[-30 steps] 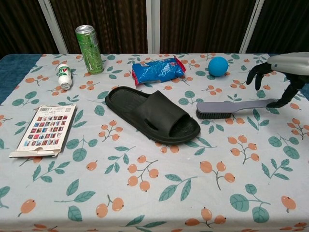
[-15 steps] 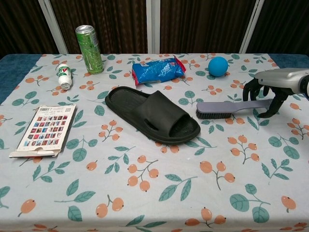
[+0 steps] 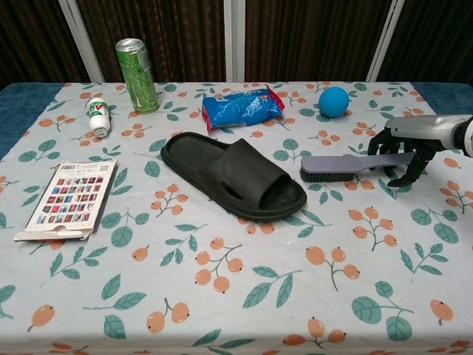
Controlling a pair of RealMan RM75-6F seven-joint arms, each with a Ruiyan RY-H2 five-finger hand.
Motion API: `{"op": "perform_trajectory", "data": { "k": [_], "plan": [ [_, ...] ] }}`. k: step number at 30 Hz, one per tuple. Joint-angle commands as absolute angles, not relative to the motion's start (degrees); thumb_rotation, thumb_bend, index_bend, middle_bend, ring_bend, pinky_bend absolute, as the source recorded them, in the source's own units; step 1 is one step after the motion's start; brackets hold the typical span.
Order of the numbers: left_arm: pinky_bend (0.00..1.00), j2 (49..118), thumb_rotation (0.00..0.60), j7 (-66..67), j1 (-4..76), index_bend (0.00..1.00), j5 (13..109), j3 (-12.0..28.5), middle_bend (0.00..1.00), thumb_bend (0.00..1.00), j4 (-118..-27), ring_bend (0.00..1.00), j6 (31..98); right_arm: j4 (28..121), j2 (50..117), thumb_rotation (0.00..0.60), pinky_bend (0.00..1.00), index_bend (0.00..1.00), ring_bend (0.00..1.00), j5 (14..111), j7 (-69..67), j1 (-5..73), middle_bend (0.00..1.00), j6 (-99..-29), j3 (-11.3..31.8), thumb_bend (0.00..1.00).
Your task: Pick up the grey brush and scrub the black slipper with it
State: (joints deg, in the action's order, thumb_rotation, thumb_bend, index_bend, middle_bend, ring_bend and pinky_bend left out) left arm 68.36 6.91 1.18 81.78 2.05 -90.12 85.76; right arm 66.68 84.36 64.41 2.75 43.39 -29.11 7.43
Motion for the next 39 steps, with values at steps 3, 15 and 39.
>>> {"op": "perform_trajectory", "data": {
  "k": [3, 15, 39],
  "plan": [
    [0.15, 68.42, 0.6, 6.74, 0.99, 0.15, 81.64, 2.06, 0.17, 0.17, -89.94, 0.1, 85.94, 66.43, 84.16, 0.6, 0.54, 0.42, 0.43, 64.11, -0.58, 44.45, 0.54, -26.13, 7.86, 0.18],
    [0.15, 68.47, 0.6, 6.45, 0.4, 0.15, 81.6, 2.05, 0.17, 0.17, -89.76, 0.1, 86.74, 66.57, 83.52, 0.6, 0.87, 0.62, 0.71, 64.77, -7.62, 46.85, 0.73, -20.97, 9.78, 0.16],
    [0.15, 68.64, 0.6, 3.57, 1.83, 0.15, 84.4, 2.85, 0.17, 0.17, -88.28, 0.1, 87.0, 68.83, 84.96, 0.6, 1.0, 1.0, 1.0, 68.7, -5.74, 44.38, 0.99, -35.63, 7.83, 0.41]
  ]
}}
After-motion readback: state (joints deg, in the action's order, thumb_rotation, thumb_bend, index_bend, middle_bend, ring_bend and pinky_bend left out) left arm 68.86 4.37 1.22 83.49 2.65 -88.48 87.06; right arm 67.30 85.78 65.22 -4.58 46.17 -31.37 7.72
